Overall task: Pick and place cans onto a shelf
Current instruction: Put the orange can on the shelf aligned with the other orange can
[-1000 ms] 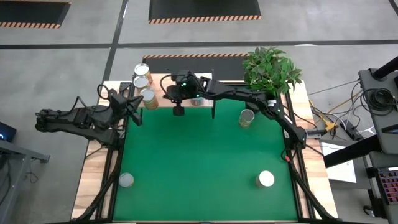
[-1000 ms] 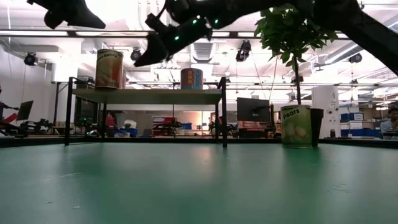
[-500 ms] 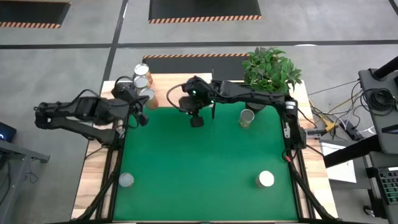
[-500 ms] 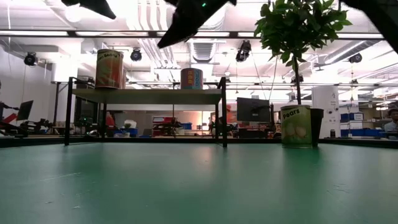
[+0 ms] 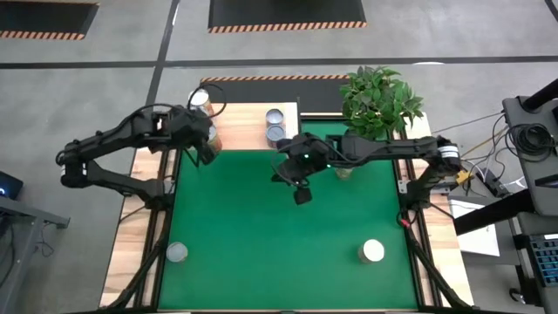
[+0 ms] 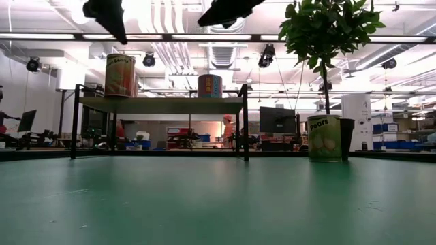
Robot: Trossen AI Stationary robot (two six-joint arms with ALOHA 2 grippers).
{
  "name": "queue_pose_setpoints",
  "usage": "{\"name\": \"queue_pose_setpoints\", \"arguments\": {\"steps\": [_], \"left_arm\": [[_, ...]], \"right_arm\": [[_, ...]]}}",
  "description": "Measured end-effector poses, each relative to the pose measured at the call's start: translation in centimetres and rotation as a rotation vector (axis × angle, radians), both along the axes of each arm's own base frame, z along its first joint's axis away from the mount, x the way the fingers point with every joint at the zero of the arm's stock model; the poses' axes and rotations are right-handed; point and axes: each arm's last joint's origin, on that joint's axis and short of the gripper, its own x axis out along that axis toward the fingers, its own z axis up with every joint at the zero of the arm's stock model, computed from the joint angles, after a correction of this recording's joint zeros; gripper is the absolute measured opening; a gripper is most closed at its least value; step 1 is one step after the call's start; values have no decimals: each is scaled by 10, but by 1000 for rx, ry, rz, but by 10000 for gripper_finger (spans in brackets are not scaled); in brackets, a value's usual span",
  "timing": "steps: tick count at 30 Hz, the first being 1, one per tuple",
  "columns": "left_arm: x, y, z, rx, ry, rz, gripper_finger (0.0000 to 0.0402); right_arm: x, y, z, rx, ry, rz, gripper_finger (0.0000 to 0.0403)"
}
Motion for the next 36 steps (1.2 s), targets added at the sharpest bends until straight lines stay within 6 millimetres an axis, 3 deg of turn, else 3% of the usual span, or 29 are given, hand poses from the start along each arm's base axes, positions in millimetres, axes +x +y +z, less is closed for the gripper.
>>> {"name": "queue_pose_setpoints", "arguments": {"steps": [8,25,36], "left_arm": [[0,6,-9,-8,40,25,0],[6,12,-41,78,96,101,0],[-3,9,-30,31,107,123,0]], "right_arm": [[-13,4,-9,20,-2,-7,9],[-10,4,-21,27,-14,-12,9],[-10,4,-21,30,-13,-14,9]]}}
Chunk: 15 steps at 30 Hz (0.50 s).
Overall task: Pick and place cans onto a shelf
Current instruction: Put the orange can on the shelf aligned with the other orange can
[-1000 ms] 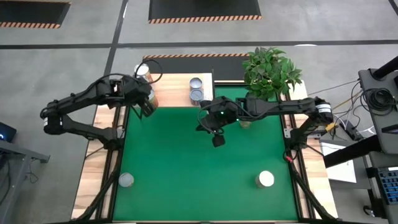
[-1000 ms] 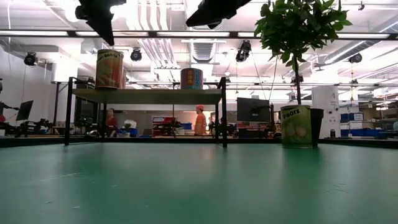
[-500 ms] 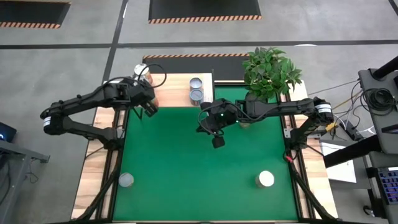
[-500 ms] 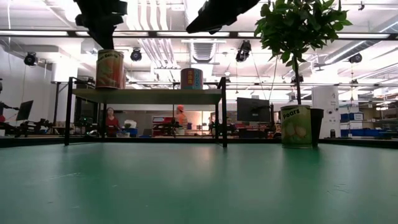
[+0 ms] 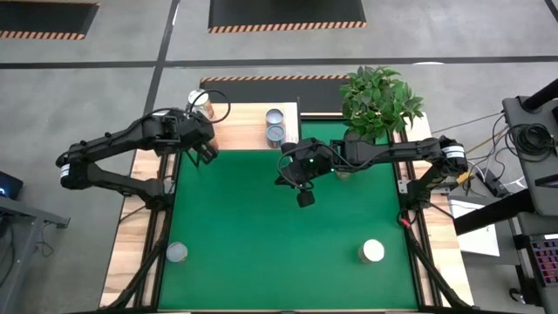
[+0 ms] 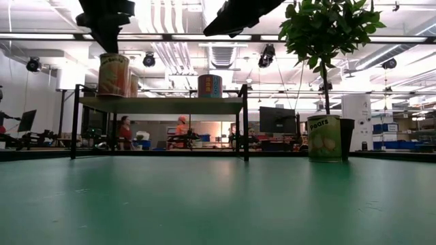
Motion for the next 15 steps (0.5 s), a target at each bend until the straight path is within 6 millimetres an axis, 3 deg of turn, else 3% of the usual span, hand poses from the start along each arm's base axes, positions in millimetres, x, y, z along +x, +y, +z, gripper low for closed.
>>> {"name": "queue_pose_setpoints", "arguments": {"steps": [15], "left_arm": [[-6,-1,-2,15,46,33,0]], "right_arm": [[0,0,0,10,2,-7,9]]}}
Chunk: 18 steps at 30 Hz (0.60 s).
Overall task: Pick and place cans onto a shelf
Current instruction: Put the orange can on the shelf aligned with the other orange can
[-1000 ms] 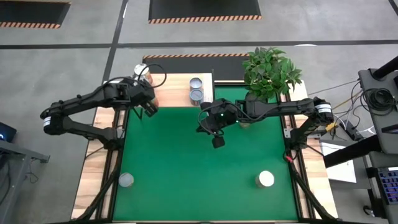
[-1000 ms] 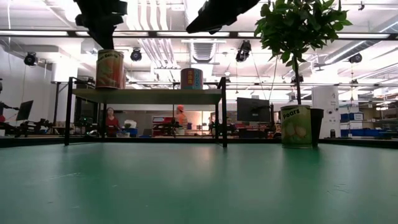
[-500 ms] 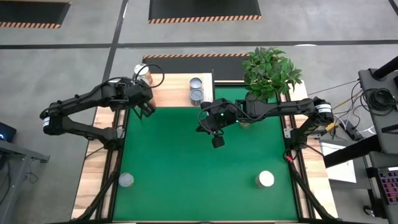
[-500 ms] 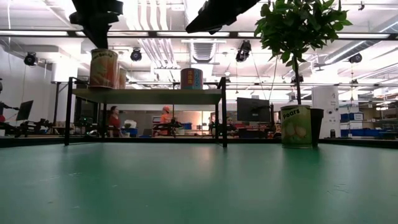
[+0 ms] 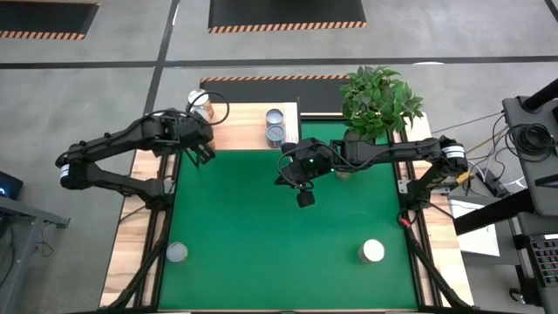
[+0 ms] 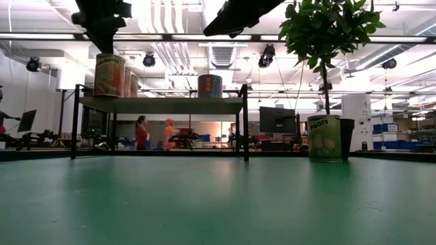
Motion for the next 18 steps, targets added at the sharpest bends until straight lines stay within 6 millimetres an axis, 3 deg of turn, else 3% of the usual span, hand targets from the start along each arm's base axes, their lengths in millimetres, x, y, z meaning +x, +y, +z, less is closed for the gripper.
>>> {"name": "queue_pose_setpoints", "arguments": {"steps": [18], "left_arm": [[-5,0,5,32,-3,16,0]], "right_arm": [[0,0,0,2,0,-1,9]]}}
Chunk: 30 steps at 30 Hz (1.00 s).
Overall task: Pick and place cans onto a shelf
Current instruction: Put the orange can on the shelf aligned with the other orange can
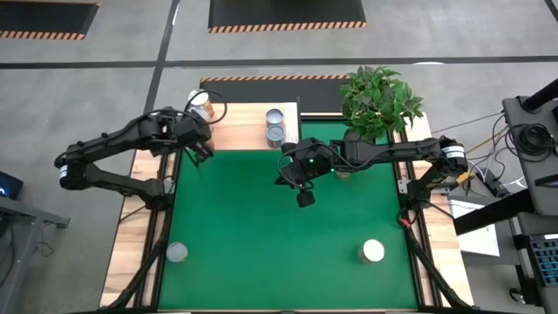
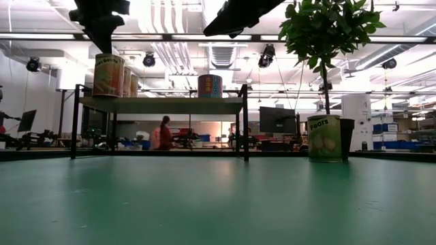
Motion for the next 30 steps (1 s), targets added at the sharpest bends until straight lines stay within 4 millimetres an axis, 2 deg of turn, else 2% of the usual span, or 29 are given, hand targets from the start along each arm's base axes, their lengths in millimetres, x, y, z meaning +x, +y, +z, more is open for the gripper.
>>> {"name": "queue_pose_setpoints", "arguments": {"steps": [8,20,30], "left_arm": [[-6,-2,2,0,-11,8,0],[-4,-1,1,-4,-9,16,0],[-3,-1,-12,1,35,28,0]], "right_arm": [[0,0,0,0,0,0,9],[-1,0,-7,17,24,-10,9],[-1,2,-9,21,29,-8,9]]}}
